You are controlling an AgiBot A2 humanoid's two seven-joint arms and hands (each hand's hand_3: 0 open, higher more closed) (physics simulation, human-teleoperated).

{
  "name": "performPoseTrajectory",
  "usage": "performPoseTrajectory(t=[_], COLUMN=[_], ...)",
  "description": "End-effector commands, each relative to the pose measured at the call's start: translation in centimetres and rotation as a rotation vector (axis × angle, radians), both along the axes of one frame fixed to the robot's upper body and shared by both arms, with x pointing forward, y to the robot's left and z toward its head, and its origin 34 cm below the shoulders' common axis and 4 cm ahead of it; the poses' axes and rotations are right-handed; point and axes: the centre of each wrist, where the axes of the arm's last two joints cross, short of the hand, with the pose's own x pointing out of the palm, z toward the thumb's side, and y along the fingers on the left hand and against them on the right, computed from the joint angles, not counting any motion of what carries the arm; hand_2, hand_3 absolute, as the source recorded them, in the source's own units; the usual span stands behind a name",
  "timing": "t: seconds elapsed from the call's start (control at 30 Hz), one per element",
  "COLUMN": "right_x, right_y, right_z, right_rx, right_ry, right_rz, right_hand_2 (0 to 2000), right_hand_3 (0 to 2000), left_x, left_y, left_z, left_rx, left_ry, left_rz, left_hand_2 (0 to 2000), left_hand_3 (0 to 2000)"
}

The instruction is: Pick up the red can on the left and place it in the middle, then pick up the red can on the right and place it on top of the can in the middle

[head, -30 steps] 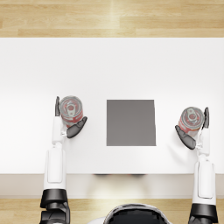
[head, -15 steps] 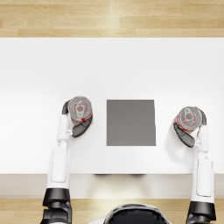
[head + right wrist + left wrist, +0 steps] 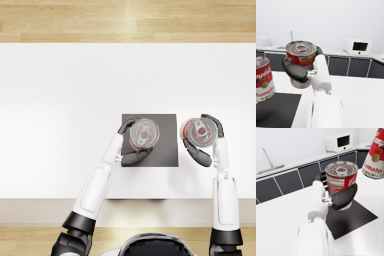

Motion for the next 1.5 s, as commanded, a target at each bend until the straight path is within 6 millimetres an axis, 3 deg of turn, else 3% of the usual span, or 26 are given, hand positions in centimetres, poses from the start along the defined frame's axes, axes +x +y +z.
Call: performPoseTrajectory(t=[0.03,0.23,0.27,0.3,0.37,0.4,0.5,0.53,0.6,0.7,0.87,1.17,1.5], right_x=[0.1,-0.1,0.0,0.0,0.4,0.6,1.2,1.2,1.4,2.0,2.6,5.3,6.6], right_y=[0.1,1.9,2.6,3.5,5.0,5.7,7.9,8.6,9.3,9.9,11.1,10.8,11.0], right_z=[1.4,3.2,3.7,4.1,5.2,5.4,6.5,6.8,6.8,7.3,6.3,6.2,1.4], right_rx=[0.006,0.004,0.002,-0.001,0.005,0.005,-0.007,-0.008,-0.02,-0.042,-0.073,-0.03,-0.032], right_ry=[-0.05,-0.118,-0.134,-0.148,-0.177,-0.179,-0.201,-0.208,-0.18,-0.02,0.111,0.202,0.371], right_rz=[0.0,0.059,0.083,0.109,0.155,0.178,0.276,0.301,0.316,0.294,0.305,0.256,0.224], right_hand_2=[2000,2000,2000,2000,2000,2000,2000,2000,2000,2000,2000,2000,2000], right_hand_3=[1520,1520,1520,1520,1520,1520,1520,1520,1520,1520,1520,1520,1520], left_x=[0.5,1.3,1.4,1.5,1.4,1.2,-0.1,-1.3,-2.8,-4.1,-4.9,-5.2,-5.4], left_y=[-2.1,-2.7,-2.7,-2.5,-2.2,-2.0,-1.4,-0.5,1.2,4.5,8.0,8.7,8.5], left_z=[-1.0,-4.0,-4.5,-4.7,-5.0,-5.0,-4.1,-3.2,-1.6,0.2,0.3,-1.2,-1.9], left_rx=[0.015,-0.008,-0.005,-0.011,-0.02,-0.027,-0.063,-0.092,-0.072,-0.093,-0.118,-0.117,-0.121], left_ry=[-0.014,-0.042,-0.029,-0.024,-0.023,-0.03,-0.089,-0.137,-0.058,-0.028,0.01,0.074,0.101], left_rz=[-0.066,-0.093,-0.09,-0.082,-0.06,-0.051,-0.042,-0.033,0.031,0.149,0.287,0.322,0.321], left_hand_2=[2000,2000,639,0,0,0,0,0,0,0,0,0,0], left_hand_3=[1520,1520,1193,867,213,0,0,0,0,0,0,0,0])
